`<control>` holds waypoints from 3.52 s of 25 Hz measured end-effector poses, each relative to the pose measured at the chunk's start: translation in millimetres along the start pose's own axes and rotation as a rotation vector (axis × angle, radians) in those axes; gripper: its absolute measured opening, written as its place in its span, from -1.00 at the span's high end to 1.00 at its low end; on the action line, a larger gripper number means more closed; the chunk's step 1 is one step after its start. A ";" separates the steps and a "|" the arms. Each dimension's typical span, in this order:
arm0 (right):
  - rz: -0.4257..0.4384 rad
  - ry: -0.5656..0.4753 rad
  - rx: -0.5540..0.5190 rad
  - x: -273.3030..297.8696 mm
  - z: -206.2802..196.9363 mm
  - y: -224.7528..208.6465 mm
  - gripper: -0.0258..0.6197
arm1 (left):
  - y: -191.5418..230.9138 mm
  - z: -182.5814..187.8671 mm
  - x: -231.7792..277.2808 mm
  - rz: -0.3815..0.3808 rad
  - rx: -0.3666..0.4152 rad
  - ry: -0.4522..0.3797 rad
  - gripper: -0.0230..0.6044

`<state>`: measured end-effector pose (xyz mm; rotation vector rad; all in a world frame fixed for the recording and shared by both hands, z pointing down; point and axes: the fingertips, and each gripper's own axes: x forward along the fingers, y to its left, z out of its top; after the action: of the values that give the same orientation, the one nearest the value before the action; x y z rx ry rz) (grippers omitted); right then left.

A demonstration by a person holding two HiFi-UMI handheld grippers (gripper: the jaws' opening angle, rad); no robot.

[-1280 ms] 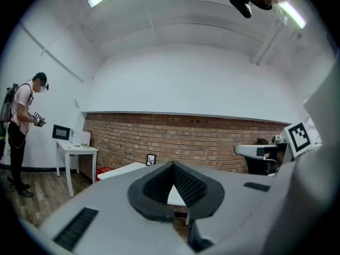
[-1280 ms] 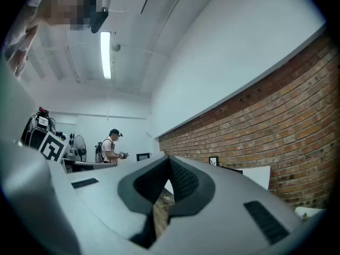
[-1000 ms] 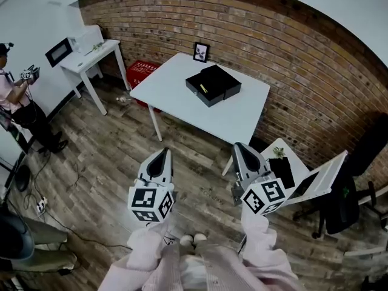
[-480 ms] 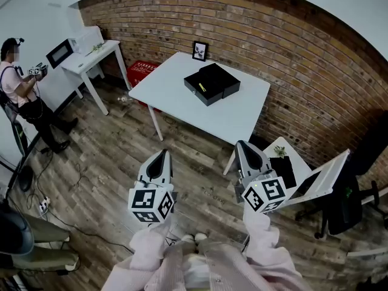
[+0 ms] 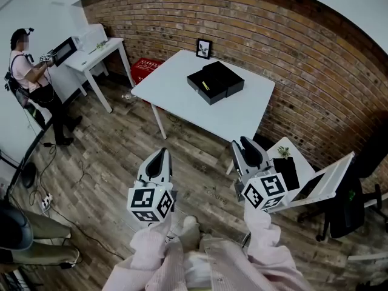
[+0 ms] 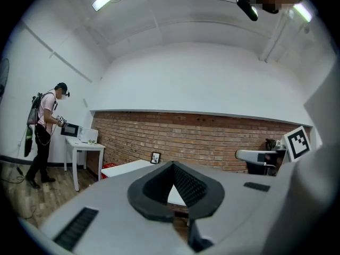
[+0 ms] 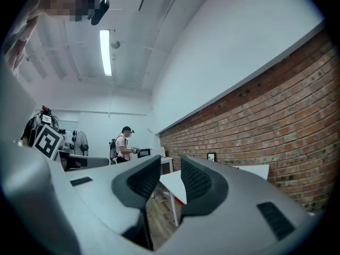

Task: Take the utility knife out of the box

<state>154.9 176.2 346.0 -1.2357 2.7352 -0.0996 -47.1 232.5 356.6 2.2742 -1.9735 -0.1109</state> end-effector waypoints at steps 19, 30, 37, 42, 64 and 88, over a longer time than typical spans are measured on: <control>-0.048 0.056 0.027 87.9 -34.7 -56.8 0.50 | 46.9 -14.5 97.5 0.007 -0.013 0.043 0.95; -0.108 0.073 0.042 175.1 -42.0 -103.2 0.50 | 87.3 -9.2 199.6 -0.044 -0.021 0.075 0.95; -0.139 0.114 0.066 222.1 -60.1 -122.1 0.50 | 115.4 -18.9 245.2 -0.060 -0.033 0.106 0.95; -0.142 0.138 0.062 252.1 -67.0 -128.0 0.50 | 131.6 -18.9 271.6 -0.076 -0.040 0.106 0.95; -0.123 0.294 0.133 353.9 -124.8 -187.5 0.50 | 162.6 -54.2 390.1 -0.105 -0.093 0.212 0.95; 0.025 0.697 0.178 459.3 -221.7 -236.3 0.50 | 176.6 -127.7 504.9 -0.090 -0.187 0.434 0.95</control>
<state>-3.9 -324.0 547.5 -1.2953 3.1921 -0.9073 -130.2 -285.1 522.9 2.0536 -1.5732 0.1692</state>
